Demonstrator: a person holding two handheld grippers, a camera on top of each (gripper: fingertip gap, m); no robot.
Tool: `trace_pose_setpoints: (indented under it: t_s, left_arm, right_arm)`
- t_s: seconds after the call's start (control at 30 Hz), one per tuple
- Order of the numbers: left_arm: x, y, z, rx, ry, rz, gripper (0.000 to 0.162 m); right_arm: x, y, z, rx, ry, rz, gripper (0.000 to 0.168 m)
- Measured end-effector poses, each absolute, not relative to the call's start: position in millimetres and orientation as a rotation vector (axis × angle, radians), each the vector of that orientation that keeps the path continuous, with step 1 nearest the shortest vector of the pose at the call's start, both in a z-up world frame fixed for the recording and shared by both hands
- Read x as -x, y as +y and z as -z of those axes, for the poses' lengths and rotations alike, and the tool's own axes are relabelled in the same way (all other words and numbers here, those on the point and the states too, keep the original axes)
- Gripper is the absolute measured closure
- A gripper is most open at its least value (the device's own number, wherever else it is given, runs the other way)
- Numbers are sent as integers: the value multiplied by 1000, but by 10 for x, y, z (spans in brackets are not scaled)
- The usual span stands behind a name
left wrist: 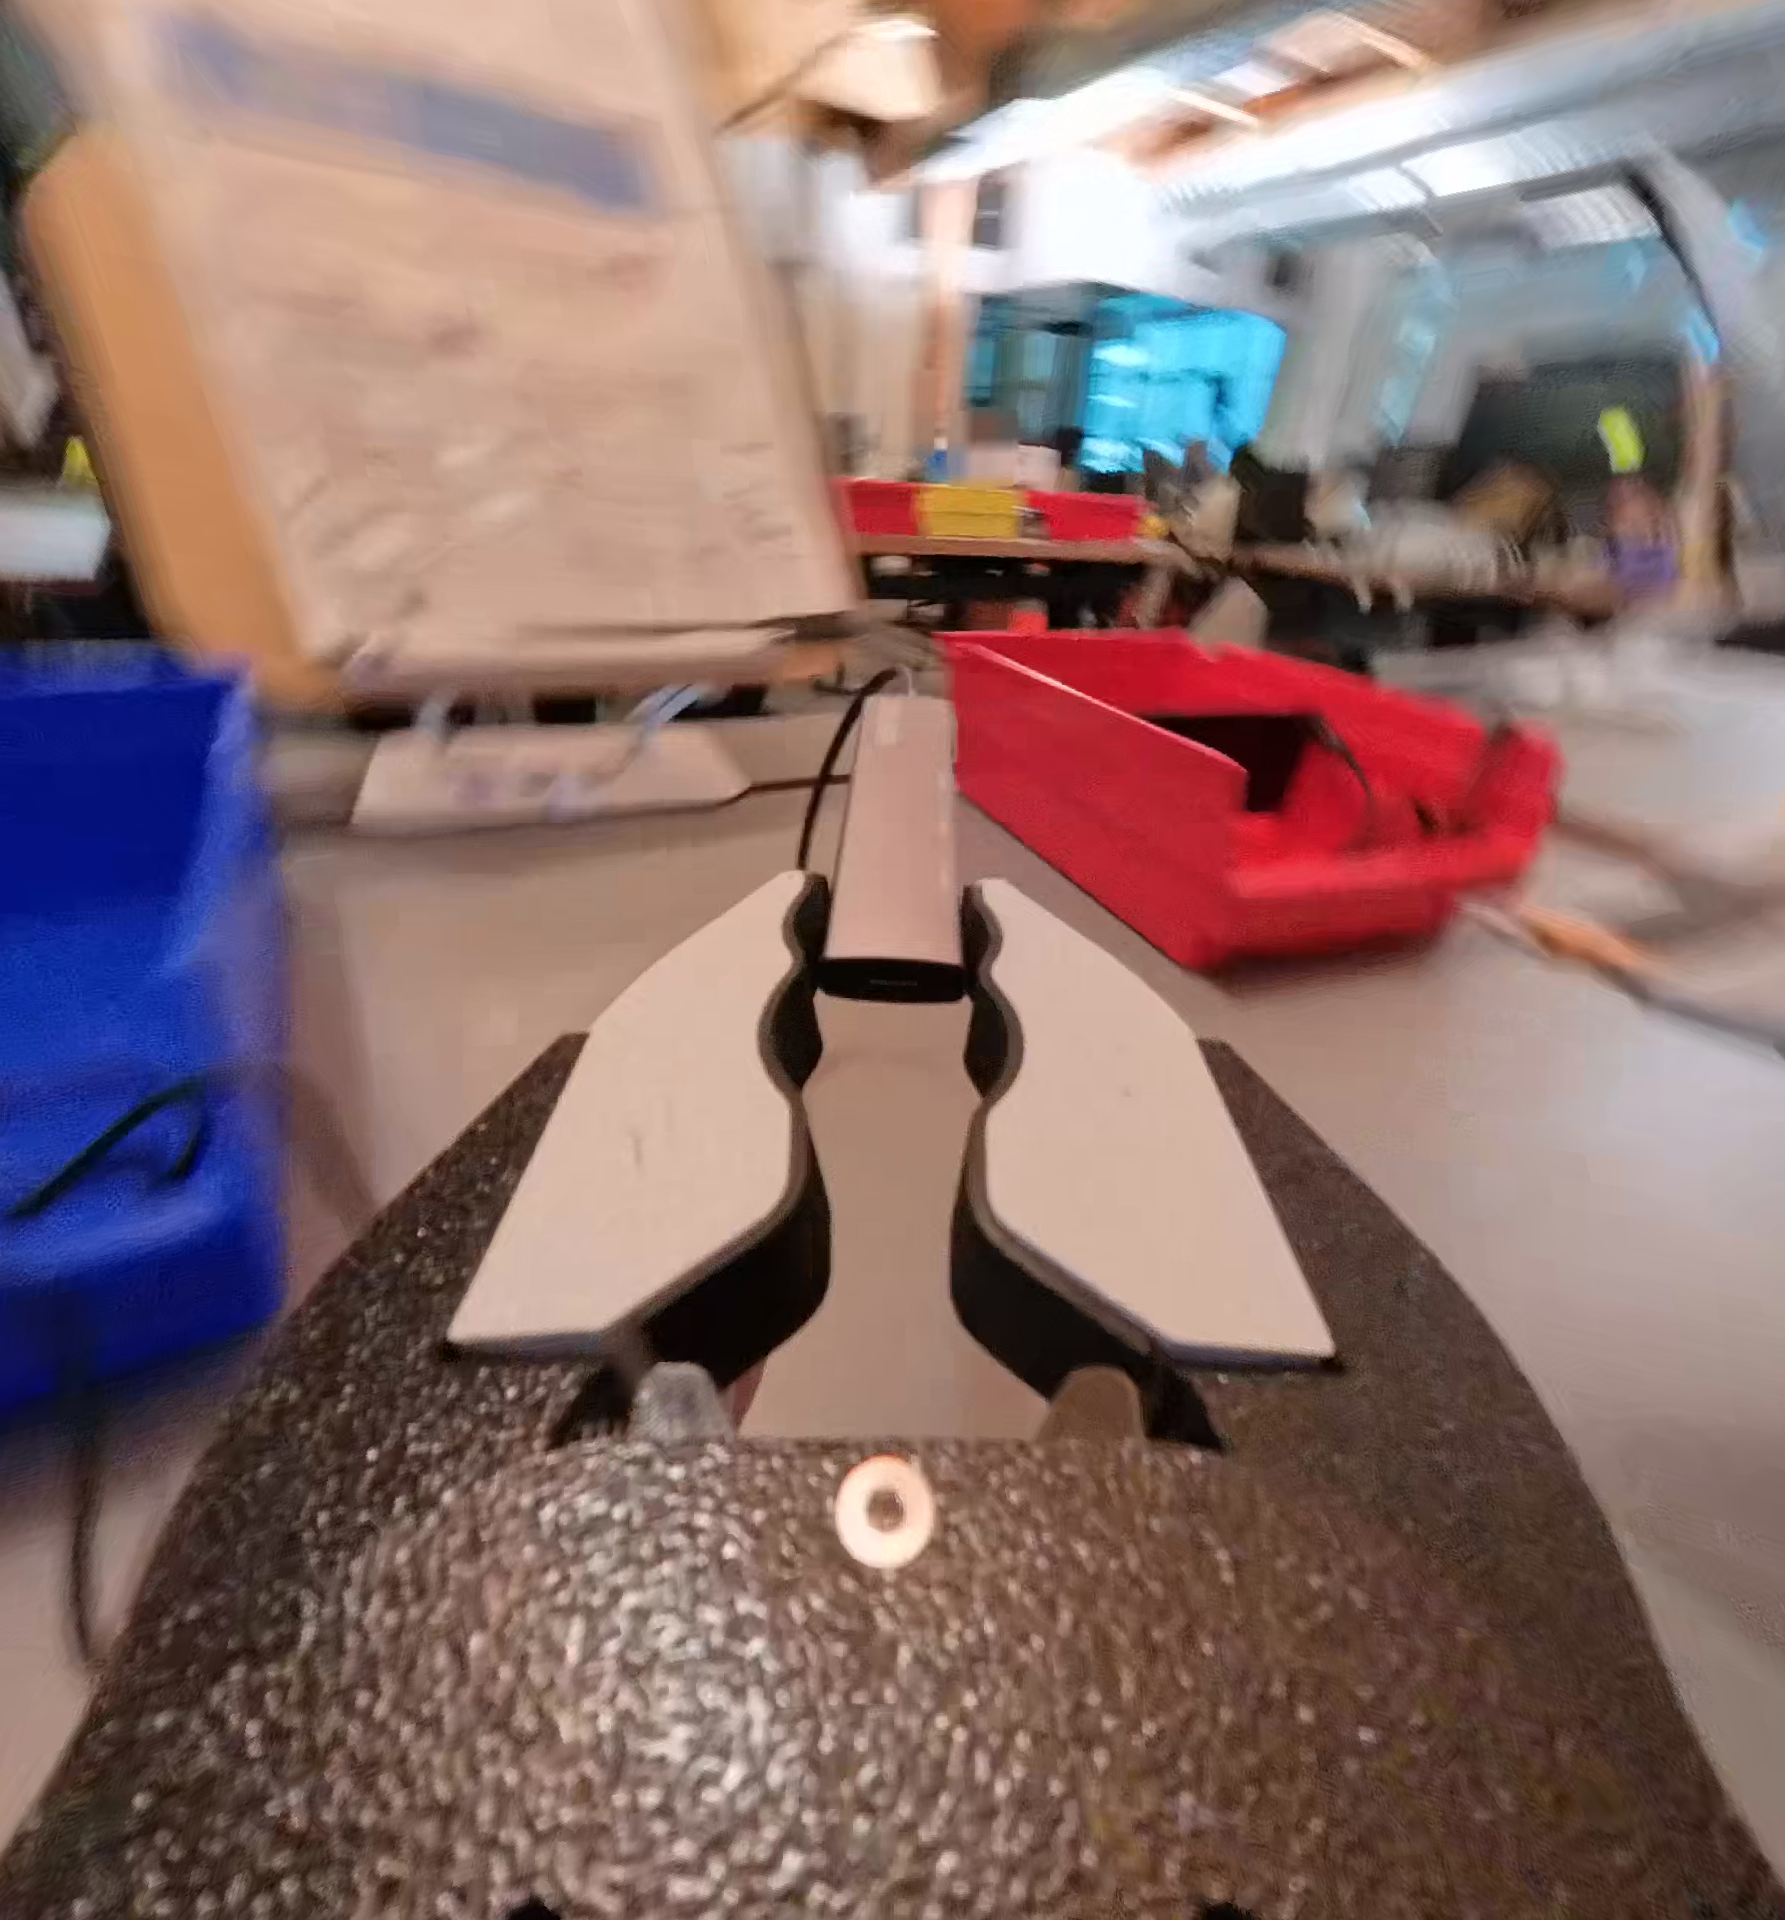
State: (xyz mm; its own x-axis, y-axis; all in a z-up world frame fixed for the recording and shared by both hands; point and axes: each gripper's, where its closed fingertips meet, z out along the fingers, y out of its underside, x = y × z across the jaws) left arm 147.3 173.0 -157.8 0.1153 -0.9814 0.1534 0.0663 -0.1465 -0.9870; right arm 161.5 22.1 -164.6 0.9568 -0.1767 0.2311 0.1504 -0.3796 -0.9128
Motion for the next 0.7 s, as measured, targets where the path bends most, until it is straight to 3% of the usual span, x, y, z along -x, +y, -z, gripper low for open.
trace_pose_setpoints:
  t_s: [0.03, 0.13, 0.43, 0.57, 0.7]
  left_arm:
    - [-1411, 1830, 1458, 1315, 983, 1332, 137]
    - [-1470, 1307, 1241, 1097, 1146, 1336, 137]
    - [-1547, 883, 1322, 1033, 1300, 1399, 138]
    - [-1545, 924, 1326, 1039, 1296, 1407, 138]
    - [-1558, 929, 1383, 1038, 1309, 1397, 138]
  right_arm:
    - [-1632, 137, 1630, 1920, 30, 340, 156]
    - [-1927, -9, 1307, 1819, 100, 396, 155]
    - [-3019, -189, -509, 1405, 39, 585, 156]
    - [-3663, -140, -677, 1326, 50, 649, 156]
    - [-4066, -38, -477, 1208, 65, 626, 156]
